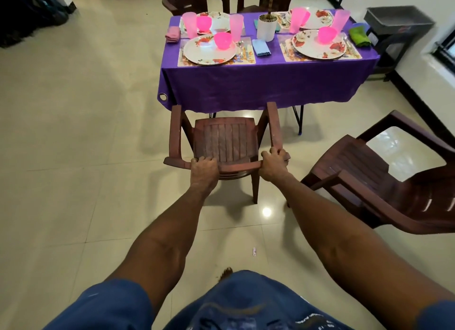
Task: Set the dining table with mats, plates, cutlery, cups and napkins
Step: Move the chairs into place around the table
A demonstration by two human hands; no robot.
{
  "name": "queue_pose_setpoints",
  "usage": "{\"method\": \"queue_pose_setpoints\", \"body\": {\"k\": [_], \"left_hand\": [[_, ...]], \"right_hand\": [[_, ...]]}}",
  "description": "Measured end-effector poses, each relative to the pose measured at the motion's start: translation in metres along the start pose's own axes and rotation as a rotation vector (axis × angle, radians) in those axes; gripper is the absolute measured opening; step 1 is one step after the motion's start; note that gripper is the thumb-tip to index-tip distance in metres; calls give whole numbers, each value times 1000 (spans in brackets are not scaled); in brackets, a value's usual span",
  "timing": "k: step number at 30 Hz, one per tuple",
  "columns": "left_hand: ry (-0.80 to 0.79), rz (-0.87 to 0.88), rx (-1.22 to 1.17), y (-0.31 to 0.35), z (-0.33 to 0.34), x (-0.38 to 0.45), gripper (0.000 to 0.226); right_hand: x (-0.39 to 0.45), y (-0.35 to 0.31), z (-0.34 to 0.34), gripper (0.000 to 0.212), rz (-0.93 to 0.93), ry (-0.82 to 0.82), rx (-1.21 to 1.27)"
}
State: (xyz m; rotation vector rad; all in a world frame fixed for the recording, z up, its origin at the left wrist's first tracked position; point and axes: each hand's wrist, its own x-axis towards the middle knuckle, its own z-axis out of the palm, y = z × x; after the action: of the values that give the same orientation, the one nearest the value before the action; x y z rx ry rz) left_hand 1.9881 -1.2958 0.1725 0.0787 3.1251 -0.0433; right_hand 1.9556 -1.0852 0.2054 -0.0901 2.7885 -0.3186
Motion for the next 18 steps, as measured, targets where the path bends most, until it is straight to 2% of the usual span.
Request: {"method": "queue_pose_setpoints", "body": {"k": [2,5,7,11,15,18], "left_hand": [[-6,-13,-41,-1,0,-1,26],[3,-7,-117,2,4,-4,44],[35,26,-163,4,6,-8,53],[207,98,-256,27,13,-22,60],[356,87,-323,80,19,-31,53],[388,79,-332,135,29,-32,54]], "right_hand": [[-3,1,4,54,-9,9,36],[-5,6,23,86,5,69,35],[-11,9,33,94,-32,128,15],[-27,21,38,94,-133,237,-4],[-34,56,41,93,-201,372,-5],[-41,101,35,70,-257,406,25]]}}
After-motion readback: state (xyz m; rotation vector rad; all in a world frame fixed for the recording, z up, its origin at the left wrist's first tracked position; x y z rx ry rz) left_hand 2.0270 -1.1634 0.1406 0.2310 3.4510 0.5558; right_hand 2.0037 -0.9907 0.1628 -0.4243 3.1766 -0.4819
